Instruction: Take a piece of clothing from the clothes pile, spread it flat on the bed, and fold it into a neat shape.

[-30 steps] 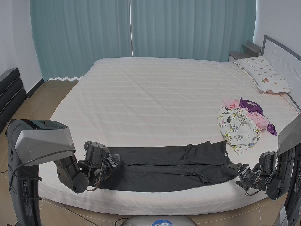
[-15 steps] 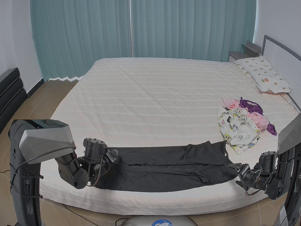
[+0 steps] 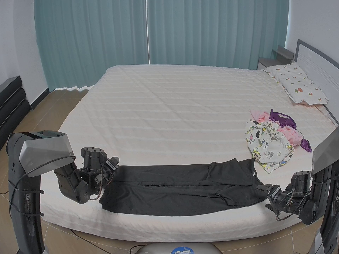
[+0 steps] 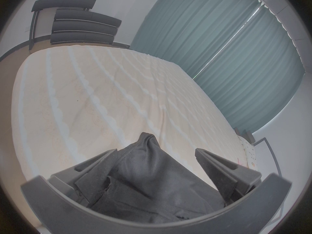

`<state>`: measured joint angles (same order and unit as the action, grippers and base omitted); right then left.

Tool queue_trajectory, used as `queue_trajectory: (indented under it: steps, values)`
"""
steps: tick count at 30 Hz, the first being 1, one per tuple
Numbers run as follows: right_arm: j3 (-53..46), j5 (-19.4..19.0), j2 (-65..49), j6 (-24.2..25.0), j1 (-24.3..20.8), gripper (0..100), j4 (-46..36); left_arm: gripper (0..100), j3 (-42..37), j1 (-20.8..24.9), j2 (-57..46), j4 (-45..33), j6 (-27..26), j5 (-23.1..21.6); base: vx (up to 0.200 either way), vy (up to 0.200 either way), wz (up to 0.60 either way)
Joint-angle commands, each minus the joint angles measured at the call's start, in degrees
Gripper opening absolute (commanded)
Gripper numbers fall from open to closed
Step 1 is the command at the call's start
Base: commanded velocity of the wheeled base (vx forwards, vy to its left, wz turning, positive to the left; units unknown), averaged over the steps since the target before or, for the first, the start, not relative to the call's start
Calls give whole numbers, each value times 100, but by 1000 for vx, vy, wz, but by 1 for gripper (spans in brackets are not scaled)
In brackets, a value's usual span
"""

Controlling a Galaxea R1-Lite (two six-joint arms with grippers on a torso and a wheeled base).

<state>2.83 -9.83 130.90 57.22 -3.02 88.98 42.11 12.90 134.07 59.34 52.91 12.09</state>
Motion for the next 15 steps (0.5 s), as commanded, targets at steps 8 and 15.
queue_trajectory:
  steps: [8,15]
  values:
    - [-28,-2,14,-1,-5,100,102,100,-642,-191,-531,-46,-61,-1113,0,0,0]
    - [-28,-2,14,-1,-5,100,102,100,131,-446,-470,-696,-624,-1227,0,0,0]
